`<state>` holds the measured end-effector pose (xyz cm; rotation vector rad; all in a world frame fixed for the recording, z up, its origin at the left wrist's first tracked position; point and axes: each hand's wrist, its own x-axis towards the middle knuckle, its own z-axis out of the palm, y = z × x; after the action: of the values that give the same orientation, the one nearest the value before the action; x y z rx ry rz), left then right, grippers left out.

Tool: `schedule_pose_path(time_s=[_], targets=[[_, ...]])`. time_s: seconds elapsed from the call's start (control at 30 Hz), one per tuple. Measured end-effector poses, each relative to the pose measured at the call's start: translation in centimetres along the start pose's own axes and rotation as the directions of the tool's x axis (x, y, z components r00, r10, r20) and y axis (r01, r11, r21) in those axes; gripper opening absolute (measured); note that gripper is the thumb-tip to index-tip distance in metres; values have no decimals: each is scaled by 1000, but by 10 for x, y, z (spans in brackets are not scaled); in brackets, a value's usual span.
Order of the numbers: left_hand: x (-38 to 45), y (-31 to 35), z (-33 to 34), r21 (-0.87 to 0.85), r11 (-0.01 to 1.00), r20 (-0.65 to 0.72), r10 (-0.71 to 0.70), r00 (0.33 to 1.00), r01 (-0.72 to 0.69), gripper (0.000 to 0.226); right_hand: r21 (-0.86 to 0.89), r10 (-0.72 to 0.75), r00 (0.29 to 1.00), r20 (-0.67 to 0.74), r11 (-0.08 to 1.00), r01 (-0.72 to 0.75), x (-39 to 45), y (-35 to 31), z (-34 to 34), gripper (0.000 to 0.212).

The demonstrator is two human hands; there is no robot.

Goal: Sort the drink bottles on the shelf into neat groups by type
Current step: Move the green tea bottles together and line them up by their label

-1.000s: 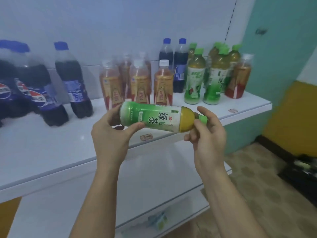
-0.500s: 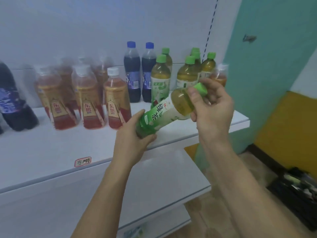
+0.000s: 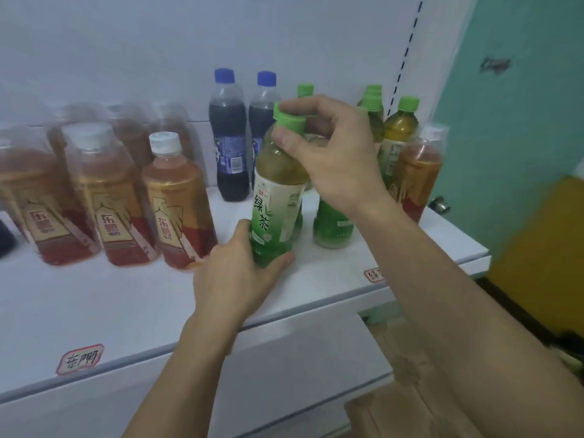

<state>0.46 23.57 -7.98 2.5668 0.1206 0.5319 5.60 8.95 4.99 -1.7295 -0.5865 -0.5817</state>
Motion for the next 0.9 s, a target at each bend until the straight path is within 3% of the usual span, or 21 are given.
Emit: schedule_pose_path(time_s=[0.13,0.23,0.43,0.57,0.7,0.9], targets=[[-1,1,0,-4,995,-43,-104,994,104,65,-115,-185,980,77,975,193,1,-4,23,32],[1,3,0,33,986,-81,-161,984,164,64,-150,-197,977,81,967,207,2,0,25,33],[0,12,5,155,959,-112,-222,969,237,69,8,-171,970,176,985,172,-8,6,5,45],[-9,18,7,180,932,-188,-283,941,316,96,56,-245,932,268,969,239,-25,16,-27,42],[-25,32,15,189,932,-287,-250,925,311,66,80,-214,891,400,977,198,-35,33,-66,35],[-40,59,18,220,893,-265,-333,905,393,34,85,-198,814,546,980,181,-43,62,-110,29]])
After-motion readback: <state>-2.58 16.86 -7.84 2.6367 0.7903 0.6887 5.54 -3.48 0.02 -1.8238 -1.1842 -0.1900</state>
